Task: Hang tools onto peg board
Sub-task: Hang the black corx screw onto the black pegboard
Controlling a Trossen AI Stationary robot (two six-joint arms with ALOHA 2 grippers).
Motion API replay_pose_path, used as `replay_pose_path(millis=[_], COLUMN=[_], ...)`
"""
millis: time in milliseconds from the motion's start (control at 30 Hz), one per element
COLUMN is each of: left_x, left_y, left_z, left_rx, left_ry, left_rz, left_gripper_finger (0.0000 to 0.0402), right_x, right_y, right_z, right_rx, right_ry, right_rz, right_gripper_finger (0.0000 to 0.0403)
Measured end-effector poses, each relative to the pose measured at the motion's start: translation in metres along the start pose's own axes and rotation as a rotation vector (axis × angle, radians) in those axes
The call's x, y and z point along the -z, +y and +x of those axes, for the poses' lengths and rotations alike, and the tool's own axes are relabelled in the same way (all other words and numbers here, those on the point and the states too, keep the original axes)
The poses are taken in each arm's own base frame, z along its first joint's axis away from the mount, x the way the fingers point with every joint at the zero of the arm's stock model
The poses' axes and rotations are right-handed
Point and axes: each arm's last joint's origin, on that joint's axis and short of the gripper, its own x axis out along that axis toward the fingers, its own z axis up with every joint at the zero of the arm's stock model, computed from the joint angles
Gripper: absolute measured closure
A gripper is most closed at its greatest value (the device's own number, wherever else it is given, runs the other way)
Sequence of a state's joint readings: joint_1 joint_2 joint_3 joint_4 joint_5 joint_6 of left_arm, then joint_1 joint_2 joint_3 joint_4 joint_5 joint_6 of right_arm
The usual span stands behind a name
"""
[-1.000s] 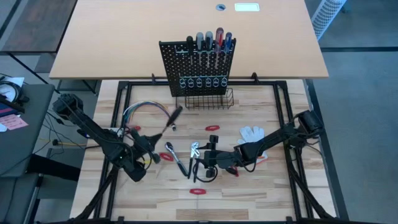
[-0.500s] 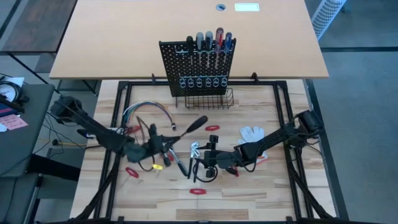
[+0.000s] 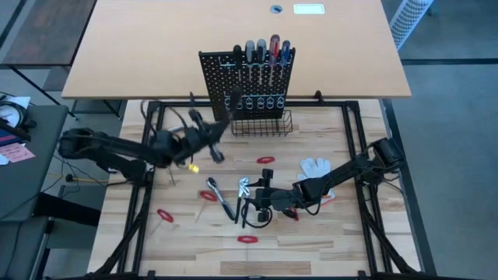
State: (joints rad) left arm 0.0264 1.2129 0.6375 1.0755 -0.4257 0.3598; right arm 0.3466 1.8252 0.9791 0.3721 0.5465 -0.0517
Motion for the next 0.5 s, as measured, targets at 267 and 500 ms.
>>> replay_pose_path(millis=[267, 500], left_x=[-0.010, 0.023], left_y=[0.052, 0.064], left_z=[0.037, 0.072], left_rx=[-0.092, -0.141], left_ry=[-0.098, -0.028], left_rz=[-0.037, -0.061], left_gripper_finger=[0.0401, 0.0401], right_x=[0.000, 0.000], right_y=[0.000, 0.000], right_z=[0.000, 0.000], right_rx=[0.000, 0.000], right_ry=[-0.003, -0.002], right_rz=[0.003, 0.002], right_gripper_finger=[0.0188, 0.0188])
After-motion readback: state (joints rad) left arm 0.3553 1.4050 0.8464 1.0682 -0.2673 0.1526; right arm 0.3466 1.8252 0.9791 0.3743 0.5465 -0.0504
